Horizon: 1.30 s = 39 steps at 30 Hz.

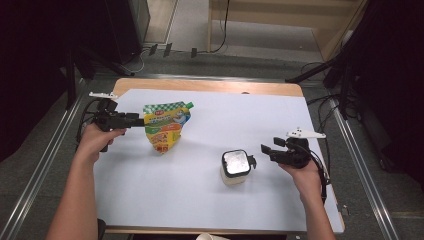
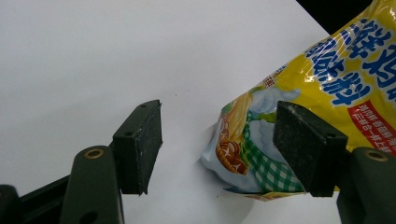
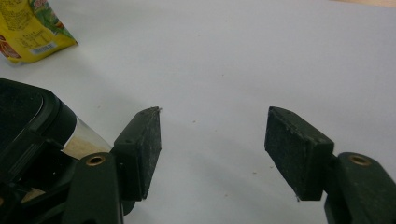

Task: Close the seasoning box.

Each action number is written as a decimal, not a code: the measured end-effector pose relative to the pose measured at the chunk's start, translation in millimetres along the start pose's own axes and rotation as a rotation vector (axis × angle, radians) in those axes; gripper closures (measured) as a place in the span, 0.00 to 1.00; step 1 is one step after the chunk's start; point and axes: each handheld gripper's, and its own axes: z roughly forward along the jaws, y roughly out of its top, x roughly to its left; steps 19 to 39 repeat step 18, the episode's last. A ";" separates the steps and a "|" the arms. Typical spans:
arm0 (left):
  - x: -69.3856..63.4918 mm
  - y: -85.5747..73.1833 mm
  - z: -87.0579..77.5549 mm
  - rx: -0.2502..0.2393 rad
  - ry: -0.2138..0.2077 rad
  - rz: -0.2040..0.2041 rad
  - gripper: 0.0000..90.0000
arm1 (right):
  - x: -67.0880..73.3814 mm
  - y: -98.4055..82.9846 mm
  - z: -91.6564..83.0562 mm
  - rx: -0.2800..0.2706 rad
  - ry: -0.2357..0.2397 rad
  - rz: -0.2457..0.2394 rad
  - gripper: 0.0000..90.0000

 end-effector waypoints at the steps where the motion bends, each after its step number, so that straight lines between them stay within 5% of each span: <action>1: 0.2 -0.2 0.0 0.001 0.002 -0.002 0.37 | 0.5 -0.2 0.5 0.002 -0.001 0.002 0.40; 18: 3.1 -4.0 -1.3 -0.009 0.056 -0.003 0.36 | 0.6 -2.6 6.4 0.011 -0.017 0.005 0.36; 39: 3.1 -4.0 -1.3 -0.009 0.056 -0.003 0.36 | 0.6 -2.6 6.4 0.011 -0.017 0.005 0.36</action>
